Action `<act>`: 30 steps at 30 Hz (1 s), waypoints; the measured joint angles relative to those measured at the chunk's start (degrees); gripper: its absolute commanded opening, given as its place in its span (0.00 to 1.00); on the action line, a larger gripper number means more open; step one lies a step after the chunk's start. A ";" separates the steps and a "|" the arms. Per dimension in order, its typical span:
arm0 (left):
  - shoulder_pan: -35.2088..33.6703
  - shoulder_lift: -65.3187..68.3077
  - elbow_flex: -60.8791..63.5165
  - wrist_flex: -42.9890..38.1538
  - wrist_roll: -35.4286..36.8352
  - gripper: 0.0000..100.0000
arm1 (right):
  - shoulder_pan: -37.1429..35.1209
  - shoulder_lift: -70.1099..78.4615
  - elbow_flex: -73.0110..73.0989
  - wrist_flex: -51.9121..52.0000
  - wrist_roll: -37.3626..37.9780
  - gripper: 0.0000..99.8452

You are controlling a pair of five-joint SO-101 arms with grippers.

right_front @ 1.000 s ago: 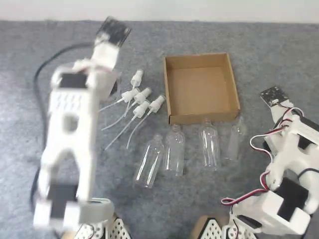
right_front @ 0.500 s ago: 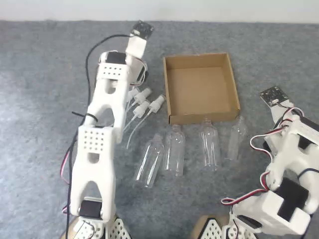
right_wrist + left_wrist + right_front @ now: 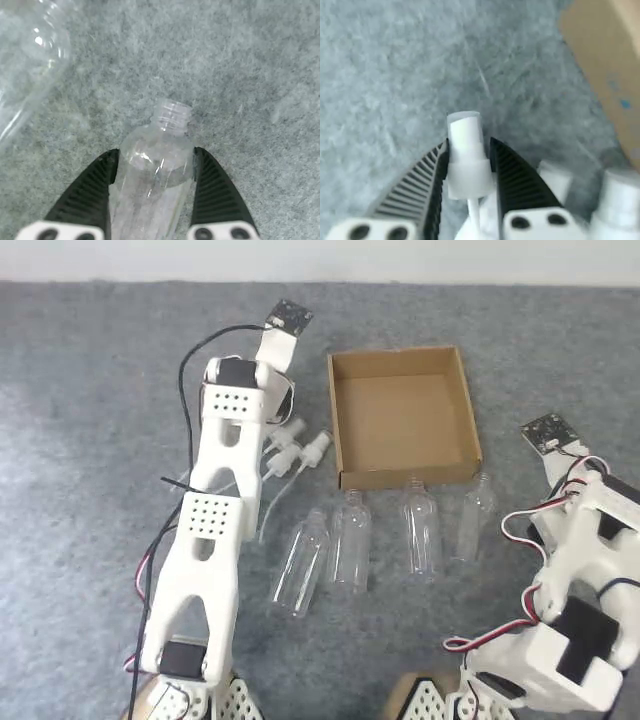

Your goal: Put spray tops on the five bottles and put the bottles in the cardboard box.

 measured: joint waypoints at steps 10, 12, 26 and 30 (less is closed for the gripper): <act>-2.46 -22.42 6.77 6.86 5.45 0.01 | 0.09 0.00 0.00 0.00 0.00 0.01; -3.16 -29.10 14.24 7.03 5.89 0.01 | 0.97 0.00 0.00 0.00 0.00 0.01; -6.33 -99.87 108.48 -8.26 1.76 0.01 | 3.60 0.00 -0.09 2.64 0.00 0.28; -5.27 -116.48 131.43 -16.00 1.67 0.01 | 4.13 1.49 1.14 5.01 0.09 0.31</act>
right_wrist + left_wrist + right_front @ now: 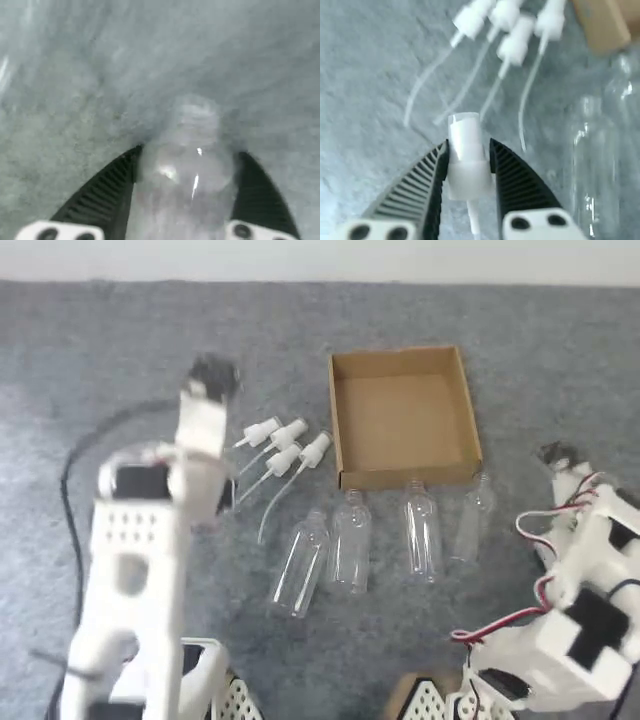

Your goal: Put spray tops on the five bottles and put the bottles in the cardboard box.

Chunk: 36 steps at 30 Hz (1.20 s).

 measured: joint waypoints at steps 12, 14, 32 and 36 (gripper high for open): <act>0.09 -8.18 16.53 -7.65 2.11 0.01 | 0.53 0.18 -1.76 6.77 0.00 0.20; 0.09 -8.18 16.53 -7.82 2.11 0.01 | 0.53 0.18 -2.81 7.03 0.00 0.16; 0.09 -11.08 9.85 -7.21 2.37 0.01 | -8.00 -11.87 -27.78 29.19 -8.70 0.01; 0.53 -16.09 2.11 -4.40 3.87 0.01 | -20.31 -25.14 -25.58 30.95 -16.70 0.01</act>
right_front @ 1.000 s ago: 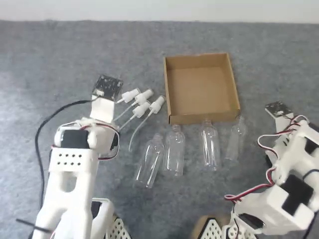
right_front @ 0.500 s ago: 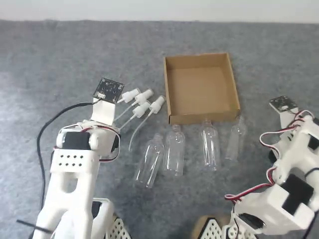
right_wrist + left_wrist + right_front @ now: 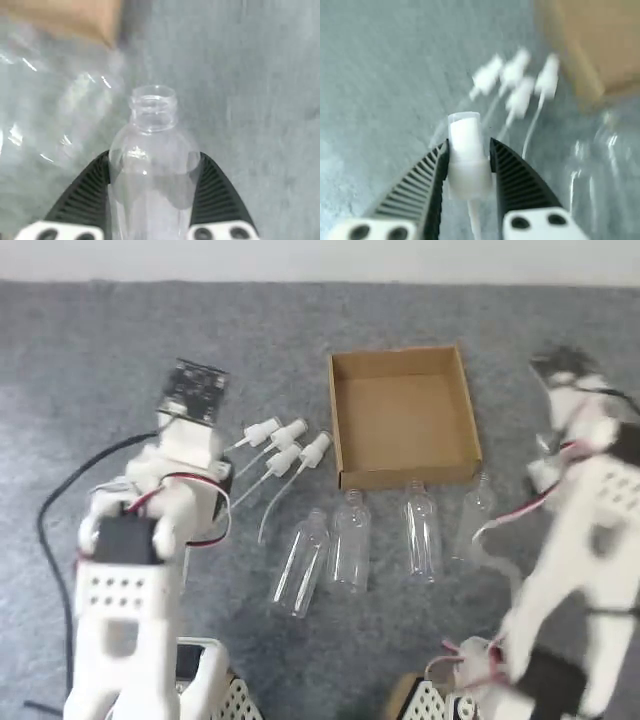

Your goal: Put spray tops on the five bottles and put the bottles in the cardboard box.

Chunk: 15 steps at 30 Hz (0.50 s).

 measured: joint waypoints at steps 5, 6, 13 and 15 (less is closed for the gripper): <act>-0.09 -7.47 -5.10 0.26 5.54 0.01 | -20.66 -16.00 10.29 -5.10 -11.52 0.01; -0.18 -8.79 -5.19 -0.62 6.86 0.01 | -24.62 -18.46 12.75 -6.42 -13.63 0.01; 0.00 -18.11 -5.36 -8.53 21.01 0.01 | -50.37 -29.45 34.55 -23.47 -21.80 0.01; -0.18 -21.10 -5.27 -8.97 23.91 0.01 | -55.21 -32.09 40.62 -29.27 -22.07 0.01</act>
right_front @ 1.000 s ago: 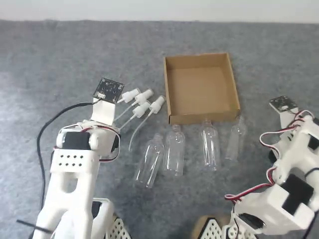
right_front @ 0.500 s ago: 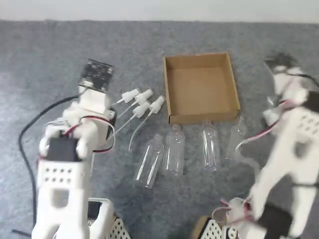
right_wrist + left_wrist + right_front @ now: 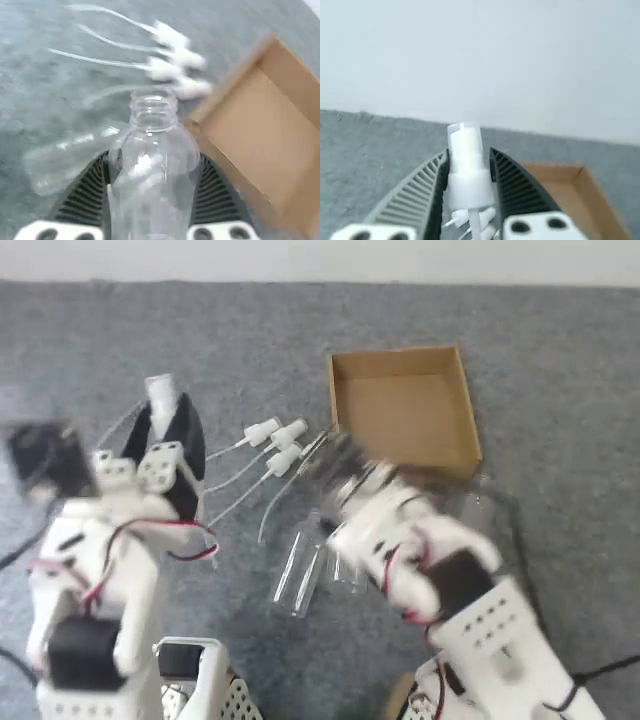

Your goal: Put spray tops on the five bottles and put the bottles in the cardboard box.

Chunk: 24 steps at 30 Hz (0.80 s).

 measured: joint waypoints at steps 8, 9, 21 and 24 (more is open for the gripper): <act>-0.18 -13.45 12.66 -6.68 7.12 0.01 | -8.88 -10.11 15.21 -10.02 -0.18 0.01; -0.18 -15.03 14.95 -8.44 7.47 0.01 | -9.93 -11.16 15.74 -10.02 -0.26 0.01; 0.26 -26.73 37.80 -29.63 7.91 0.01 | -14.51 -16.35 18.55 -10.37 -0.44 0.01; 0.18 -27.34 37.80 -30.15 8.97 0.01 | -14.77 -16.35 18.73 -10.37 -0.44 0.01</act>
